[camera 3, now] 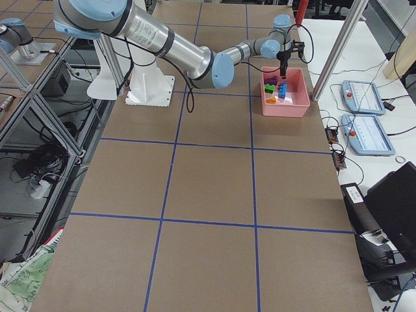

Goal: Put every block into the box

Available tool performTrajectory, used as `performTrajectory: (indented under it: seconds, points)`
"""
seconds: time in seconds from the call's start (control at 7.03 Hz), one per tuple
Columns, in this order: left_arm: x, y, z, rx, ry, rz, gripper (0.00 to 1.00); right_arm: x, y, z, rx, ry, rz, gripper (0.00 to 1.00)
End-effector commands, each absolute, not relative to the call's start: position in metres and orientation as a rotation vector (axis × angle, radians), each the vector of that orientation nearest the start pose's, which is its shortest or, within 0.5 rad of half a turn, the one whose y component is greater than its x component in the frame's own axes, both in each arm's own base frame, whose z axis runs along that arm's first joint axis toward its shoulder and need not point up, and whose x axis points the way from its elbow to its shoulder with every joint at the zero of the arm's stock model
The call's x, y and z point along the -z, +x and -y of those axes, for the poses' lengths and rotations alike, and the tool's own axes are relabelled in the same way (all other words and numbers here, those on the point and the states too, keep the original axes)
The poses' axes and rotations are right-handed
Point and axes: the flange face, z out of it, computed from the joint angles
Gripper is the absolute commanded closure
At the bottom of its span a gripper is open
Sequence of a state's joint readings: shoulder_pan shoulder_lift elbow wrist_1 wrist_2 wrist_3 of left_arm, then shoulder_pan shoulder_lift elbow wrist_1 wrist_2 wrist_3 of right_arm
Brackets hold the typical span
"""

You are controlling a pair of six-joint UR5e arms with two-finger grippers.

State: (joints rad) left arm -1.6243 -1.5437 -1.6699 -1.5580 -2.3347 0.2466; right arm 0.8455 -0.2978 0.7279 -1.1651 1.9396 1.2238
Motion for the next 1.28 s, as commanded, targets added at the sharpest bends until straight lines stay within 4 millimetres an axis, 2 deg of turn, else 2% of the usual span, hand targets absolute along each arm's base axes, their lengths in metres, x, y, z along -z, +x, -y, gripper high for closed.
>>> performTrajectory:
  seconds: [0.0, 0.14, 0.28, 0.43, 0.57, 0.71, 0.85, 1.0, 1.14]
  points:
    - [-0.652, -0.089, 0.462, -0.198, 0.134, -0.754, 0.0, -0.114, -0.441, 0.77, -0.186, 0.097, 0.798, 0.0]
    - [-0.659, -0.089, 0.456, -0.194, 0.128, -0.753, 0.0, -0.108, -0.39, 0.777, -0.121, 0.076, 0.742, 0.0]
    - [-0.651, -0.09, 0.462, -0.192, 0.135, -0.749, 0.0, -0.128, -0.35, 0.777, -0.059, 0.073, 0.708, 0.0]
    - [-0.65, -0.091, 0.463, -0.192, 0.135, -0.747, 0.0, -0.188, -0.293, 0.776, -0.005, 0.078, 0.737, 0.0]
    - [-0.648, -0.091, 0.465, -0.186, 0.125, -0.749, 0.0, -0.255, -0.221, 0.767, 0.05, 0.09, 0.776, 0.0]
    - [-0.645, -0.091, 0.467, -0.167, 0.078, -0.755, 0.0, -0.318, -0.159, 0.746, 0.089, 0.106, 0.794, 0.0]
    - [-0.638, -0.091, 0.474, -0.163, 0.069, -0.755, 0.0, -0.381, -0.115, 0.713, 0.132, 0.116, 0.788, 0.0]
    - [-0.628, -0.091, 0.478, -0.175, 0.091, -0.754, 0.0, -0.435, -0.083, 0.679, 0.179, 0.117, 0.789, 0.0]
    - [-0.618, -0.091, 0.479, -0.186, 0.111, -0.751, 0.0, -0.473, -0.049, 0.639, 0.203, 0.13, 0.787, 0.0]
